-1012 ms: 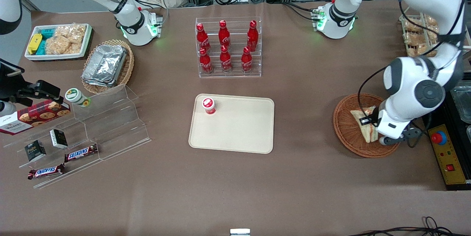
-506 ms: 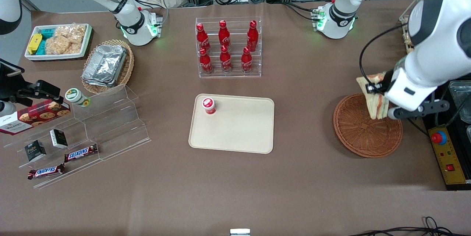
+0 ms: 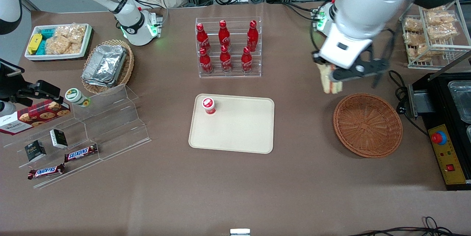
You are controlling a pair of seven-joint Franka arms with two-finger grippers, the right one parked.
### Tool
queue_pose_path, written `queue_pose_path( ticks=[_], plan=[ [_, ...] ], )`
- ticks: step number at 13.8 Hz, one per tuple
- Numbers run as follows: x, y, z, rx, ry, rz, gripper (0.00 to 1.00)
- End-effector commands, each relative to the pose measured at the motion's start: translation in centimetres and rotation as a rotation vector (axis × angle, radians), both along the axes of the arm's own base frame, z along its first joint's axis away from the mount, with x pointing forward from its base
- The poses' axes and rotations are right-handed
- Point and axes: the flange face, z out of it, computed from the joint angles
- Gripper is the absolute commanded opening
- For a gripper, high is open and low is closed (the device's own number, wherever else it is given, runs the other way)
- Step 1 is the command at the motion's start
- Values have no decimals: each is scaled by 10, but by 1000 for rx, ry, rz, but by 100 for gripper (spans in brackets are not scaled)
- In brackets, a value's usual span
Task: Place sandwich from basket to tray
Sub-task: 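Lift the sandwich out of the basket with the left gripper, then carry the sandwich over the cream tray and lower it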
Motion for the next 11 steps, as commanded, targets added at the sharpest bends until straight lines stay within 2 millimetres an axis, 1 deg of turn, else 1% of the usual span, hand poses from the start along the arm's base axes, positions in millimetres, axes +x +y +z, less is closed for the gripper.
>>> queue_pose_path(
  ticks=[1, 2, 3, 5, 6, 7, 8, 11],
  plan=[
    [5, -41, -26, -1, -6, 50, 0],
    [8, -61, -43, -16, -16, 84, 0],
    [12, -81, -63, -31, -20, 111, 0],
    [17, -114, -99, -60, -27, 158, 0],
    [21, -123, -114, -69, -27, 177, 0],
    [27, -128, -130, -79, -23, 196, 0],
    [27, -138, -141, -86, -24, 198, 0],
    [42, -150, -189, -111, -15, 235, 0]
  ],
)
